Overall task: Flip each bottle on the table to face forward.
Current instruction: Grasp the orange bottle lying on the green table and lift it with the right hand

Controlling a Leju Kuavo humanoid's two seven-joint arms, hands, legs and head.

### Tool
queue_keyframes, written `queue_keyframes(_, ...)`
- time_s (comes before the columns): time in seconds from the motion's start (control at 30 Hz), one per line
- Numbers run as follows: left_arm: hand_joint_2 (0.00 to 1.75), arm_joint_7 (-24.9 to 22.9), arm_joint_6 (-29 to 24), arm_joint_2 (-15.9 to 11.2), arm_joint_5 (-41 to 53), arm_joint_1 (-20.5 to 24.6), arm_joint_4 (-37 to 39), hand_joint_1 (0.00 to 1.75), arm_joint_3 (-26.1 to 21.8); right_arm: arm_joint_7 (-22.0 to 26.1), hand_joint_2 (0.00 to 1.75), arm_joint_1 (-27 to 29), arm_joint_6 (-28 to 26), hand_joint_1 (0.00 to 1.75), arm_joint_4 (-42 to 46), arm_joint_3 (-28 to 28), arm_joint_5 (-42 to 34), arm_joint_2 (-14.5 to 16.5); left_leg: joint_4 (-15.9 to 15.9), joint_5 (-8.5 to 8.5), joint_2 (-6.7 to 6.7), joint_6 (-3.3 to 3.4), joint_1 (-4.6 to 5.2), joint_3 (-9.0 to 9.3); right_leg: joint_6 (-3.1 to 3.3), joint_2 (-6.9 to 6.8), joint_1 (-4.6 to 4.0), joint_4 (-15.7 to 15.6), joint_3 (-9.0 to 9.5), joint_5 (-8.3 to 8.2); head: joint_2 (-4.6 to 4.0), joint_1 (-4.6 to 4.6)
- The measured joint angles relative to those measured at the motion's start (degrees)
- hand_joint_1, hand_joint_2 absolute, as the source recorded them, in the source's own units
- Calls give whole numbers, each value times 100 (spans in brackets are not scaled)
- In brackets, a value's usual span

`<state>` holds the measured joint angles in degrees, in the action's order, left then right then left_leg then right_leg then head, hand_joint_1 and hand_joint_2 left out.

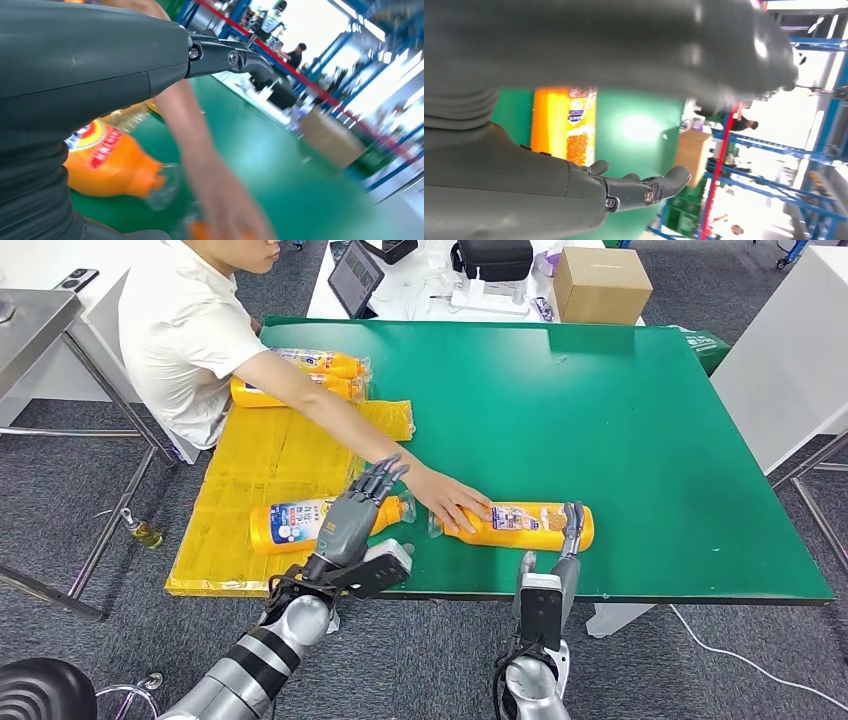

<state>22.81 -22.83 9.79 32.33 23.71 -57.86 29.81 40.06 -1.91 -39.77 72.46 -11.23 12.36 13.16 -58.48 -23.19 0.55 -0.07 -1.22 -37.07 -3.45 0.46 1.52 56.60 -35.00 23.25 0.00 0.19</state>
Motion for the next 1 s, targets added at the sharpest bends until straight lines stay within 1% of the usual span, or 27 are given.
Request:
queue_keyframes(0.03,175,60,-7,20,-365,-68,-115,0,-1,0,175,-29,-3,0,-80,-25,136,-42,0,0,0,0,0,0,0,0,0,0,0,0,0,0)
queue_keyframes(0.1,175,156,-26,63,-1002,-204,-339,0,-5,0,175,-83,-19,0,-228,-60,715,-133,0,0,1,0,0,-1,0,0,0,-1,0,0,0,1)
queue_keyframes(0.2,175,216,-65,105,-1496,-365,-588,0,-13,0,175,-148,-31,0,-388,-19,1655,-235,0,0,2,1,0,-1,0,-1,0,-1,0,0,0,1)
queue_keyframes(0.23,175,219,-87,113,-1629,-409,-650,0,-22,0,175,-165,-33,0,-433,59,2116,-254,0,0,2,0,0,-1,0,-1,0,-1,0,0,0,0)
queue_keyframes(0.3,175,224,-185,124,-1908,-511,-778,0,-47,0,175,-217,-37,0,-511,412,3481,-259,0,-1,2,0,0,0,0,0,0,-1,-1,0,0,-2)
queue_keyframes(0.37,175,247,-341,126,-2112,-638,-924,0,-65,-19,175,-316,-39,0,-576,992,4891,-248,0,0,4,1,0,-1,-1,-4,0,-1,0,0,0,-2)
queue_keyframes(0.4,175,262,-419,125,-2186,-707,-1003,0,-71,-63,175,-381,-39,0,-605,1307,5405,-251,0,0,8,1,0,-2,-1,-7,0,-1,1,0,0,-1)
queue_keyframes(0.47,175,279,-532,123,-2335,-847,-1166,0,-87,-271,175,-522,-40,0,-695,1868,6033,-304,0,0,13,1,1,-4,-2,-12,1,-1,3,1,0,1)
queue_keyframes(0.53,175,291,-609,120,-2471,-969,-1333,0,-102,-612,175,-639,-41,0,-832,2234,6387,-426,0,0,13,2,3,-7,-2,-12,2,-2,3,0,0,1)
queue_keyframes(0.57,175,302,-648,116,-2519,-1017,-1412,0,-106,-800,175,-684,-41,0,-907,2321,6510,-504,-1,0,13,2,4,-8,-2,-12,3,-2,3,0,0,1)
queue_keyframes(0.67,175,332,-712,107,-2585,-1101,-1596,0,-132,-1220,175,-796,-41,0,-1118,2376,6764,-739,-1,0,12,2,4,-8,-2,-12,2,-2,2,0,0,-1)
queue_keyframes(0.83,175,336,-716,92,-2618,-1171,-1723,0,-156,-1435,175,-915,-41,0,-1353,2365,6891,-939,0,0,11,2,-1,-8,-2,-12,-2,-2,1,0,0,-2)
queue_keyframes(1.0,175,372,-727,90,-2624,-1181,-1728,0,-161,-1793,175,-1088,-41,0,-1646,2195,6925,-1090,0,0,9,2,-1,-8,-2,-11,-2,-1,0,0,0,-1)
